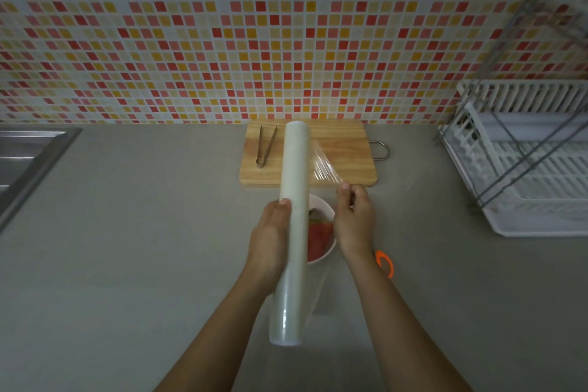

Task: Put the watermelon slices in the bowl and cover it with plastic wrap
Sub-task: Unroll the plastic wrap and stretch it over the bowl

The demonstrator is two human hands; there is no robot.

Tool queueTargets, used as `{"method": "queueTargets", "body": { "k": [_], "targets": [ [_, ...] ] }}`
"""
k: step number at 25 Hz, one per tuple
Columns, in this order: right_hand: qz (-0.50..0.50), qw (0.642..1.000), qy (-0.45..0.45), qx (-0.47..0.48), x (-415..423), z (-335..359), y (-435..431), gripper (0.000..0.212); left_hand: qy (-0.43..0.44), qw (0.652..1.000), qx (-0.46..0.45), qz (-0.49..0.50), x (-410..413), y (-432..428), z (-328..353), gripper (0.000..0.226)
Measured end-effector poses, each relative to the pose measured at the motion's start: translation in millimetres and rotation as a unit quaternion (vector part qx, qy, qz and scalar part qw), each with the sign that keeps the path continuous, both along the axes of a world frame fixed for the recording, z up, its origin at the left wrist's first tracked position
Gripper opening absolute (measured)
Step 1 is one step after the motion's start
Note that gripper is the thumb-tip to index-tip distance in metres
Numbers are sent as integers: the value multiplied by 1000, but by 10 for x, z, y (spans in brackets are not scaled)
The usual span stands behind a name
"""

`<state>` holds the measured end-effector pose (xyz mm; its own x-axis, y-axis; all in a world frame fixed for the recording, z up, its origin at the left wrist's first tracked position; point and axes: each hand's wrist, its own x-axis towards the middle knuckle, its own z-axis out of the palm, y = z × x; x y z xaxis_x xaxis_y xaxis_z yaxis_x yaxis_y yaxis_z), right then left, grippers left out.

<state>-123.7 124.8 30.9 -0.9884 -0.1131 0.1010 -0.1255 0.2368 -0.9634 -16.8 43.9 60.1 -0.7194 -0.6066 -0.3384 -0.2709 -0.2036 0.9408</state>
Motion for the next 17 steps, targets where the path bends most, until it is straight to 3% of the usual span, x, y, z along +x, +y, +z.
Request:
{"method": "queueTargets", "body": {
  "k": [3, 6, 12, 17],
  "targets": [
    [0, 1000, -12, 5, -110, -125, 29, 29, -53, 993, -95, -37, -60, 13, 12, 54],
    [2, 998, -57, 2, -197, -304, 90, 26, -69, 987, -140, -20, -96, 15, -38, 30],
    [12, 993, -117, -7, -343, -534, 106, 23, -28, 1000, 4, 5, -161, 38, -81, 19],
    [7, 980, -190, -63, -317, -499, 132, 30, -41, 985, -165, -21, -155, 134, -105, 20]
  ]
}}
